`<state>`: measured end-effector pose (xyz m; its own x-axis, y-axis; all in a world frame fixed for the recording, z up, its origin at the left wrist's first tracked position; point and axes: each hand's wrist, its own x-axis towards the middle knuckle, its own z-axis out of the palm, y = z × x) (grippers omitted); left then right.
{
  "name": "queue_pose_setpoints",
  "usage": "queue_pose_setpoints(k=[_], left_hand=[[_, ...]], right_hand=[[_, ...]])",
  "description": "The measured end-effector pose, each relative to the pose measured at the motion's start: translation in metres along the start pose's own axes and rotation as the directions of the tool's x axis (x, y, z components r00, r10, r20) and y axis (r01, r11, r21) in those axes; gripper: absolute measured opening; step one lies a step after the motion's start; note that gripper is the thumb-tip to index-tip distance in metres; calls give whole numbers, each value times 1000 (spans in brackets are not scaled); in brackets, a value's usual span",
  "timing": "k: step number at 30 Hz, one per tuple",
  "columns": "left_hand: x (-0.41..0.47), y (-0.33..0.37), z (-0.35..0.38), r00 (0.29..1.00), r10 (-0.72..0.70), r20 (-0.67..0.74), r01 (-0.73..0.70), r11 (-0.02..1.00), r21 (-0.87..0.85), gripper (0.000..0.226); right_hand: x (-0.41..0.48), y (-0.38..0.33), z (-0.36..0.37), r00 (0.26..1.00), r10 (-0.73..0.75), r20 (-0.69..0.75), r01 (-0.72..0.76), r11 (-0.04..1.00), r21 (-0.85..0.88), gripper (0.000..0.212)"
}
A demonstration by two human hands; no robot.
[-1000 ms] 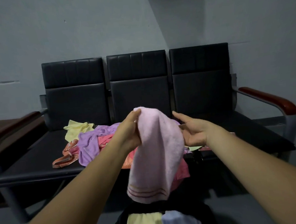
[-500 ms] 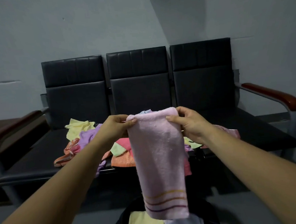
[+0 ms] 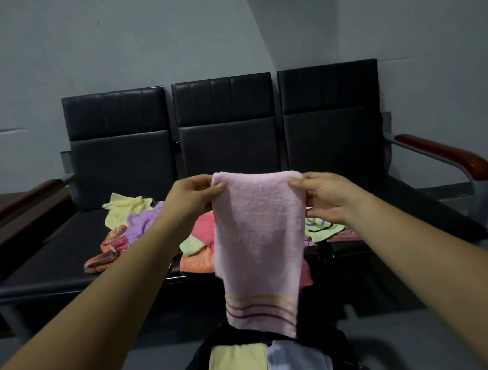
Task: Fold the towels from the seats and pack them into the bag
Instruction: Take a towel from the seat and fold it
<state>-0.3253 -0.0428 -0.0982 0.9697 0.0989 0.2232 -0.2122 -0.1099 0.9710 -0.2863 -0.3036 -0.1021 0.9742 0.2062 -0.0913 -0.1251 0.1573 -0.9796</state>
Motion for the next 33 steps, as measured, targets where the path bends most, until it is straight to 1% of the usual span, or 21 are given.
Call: queue_pose_setpoints(k=[1, 2, 3, 5, 8, 10, 11, 12, 14, 15, 17, 19, 20, 21, 23, 25, 26, 28, 30, 31, 33], left_hand=[[0, 1, 1, 1000, 16, -22, -15, 999, 45, 15], [1, 2, 2, 999, 24, -37, -21, 997, 70, 14], [1, 3, 2, 999, 21, -48, -17, 997, 77, 15], [2, 6, 3, 998, -10, -61, 13, 999, 50, 17], [4, 11, 7, 994, -65, -83, 61, 997, -49, 17], [5, 16, 9, 993, -63, -99, 57, 996, -62, 13], [6, 17, 9, 995, -53, -87, 49, 998, -50, 12], [5, 18, 7, 998, -38, -57, 37, 999, -20, 12], [4, 19, 3, 1000, -7, 7, 6, 995, 102, 23], [4, 19, 2, 1000, 20, 11, -22, 978, 206, 26], [4, 20, 0, 994, 107, -3, -96, 899, 428, 25], [4, 20, 2, 984, 180, -13, -143, 823, 550, 21], [6, 20, 3, 981, 194, -20, -149, 811, 565, 20], [7, 19, 3, 982, 187, -28, -141, 822, 552, 20], [8, 18, 3, 990, 135, -49, -98, 884, 458, 20], [9, 17, 3, 991, 106, -79, -71, 930, 362, 22], [9, 17, 3, 988, 113, -100, -74, 939, 335, 23], [10, 17, 3, 979, 158, -127, -110, 940, 323, 22], [10, 18, 1, 978, 182, -99, -143, 939, 314, 20], [9, 18, 1, 981, 182, -67, -152, 936, 318, 20], [7, 18, -1, 982, 191, 6, -179, 908, 379, 28]], right_hand=[[1, 0, 0, 998, -51, -33, 47, 993, -108, 15], [2, 0, 0, 994, -93, -59, 82, 981, -174, 18], [3, -1, 0, 989, -121, -82, 104, 976, -193, 20], [5, -4, 3, 981, -153, -121, 135, 980, -147, 20], [7, -11, 7, 981, -148, -128, 148, 989, -7, 21], [6, -19, 8, 988, -130, -82, 137, 986, 92, 21], [5, -22, 7, 990, -130, -47, 135, 985, 107, 23], [5, -25, 6, 991, -134, -13, 134, 987, 85, 28], [5, -28, 2, 988, -156, 4, 156, 986, -50, 33], [6, -27, 1, 983, -183, -16, 179, 972, -149, 28], [7, -25, -1, 962, -265, -57, 230, 909, -347, 13], [7, -23, -1, 948, -312, -60, 254, 858, -447, 6], [7, -21, 0, 945, -323, -57, 261, 846, -465, 6], [7, -20, 1, 942, -331, -53, 268, 837, -478, 5], [7, -19, 2, 937, -346, -53, 275, 822, -499, 5], [7, -19, 2, 939, -335, -79, 266, 851, -452, 7], [7, -20, 2, 944, -314, -97, 255, 886, -388, 9], [5, -23, 5, 958, -265, -113, 234, 945, -228, 9], [4, -27, 6, 966, -241, -91, 227, 964, -141, 11], [4, -28, 5, 969, -242, -59, 232, 962, -142, 14], [4, -28, 3, 969, -246, 30, 246, 945, -215, 26]])
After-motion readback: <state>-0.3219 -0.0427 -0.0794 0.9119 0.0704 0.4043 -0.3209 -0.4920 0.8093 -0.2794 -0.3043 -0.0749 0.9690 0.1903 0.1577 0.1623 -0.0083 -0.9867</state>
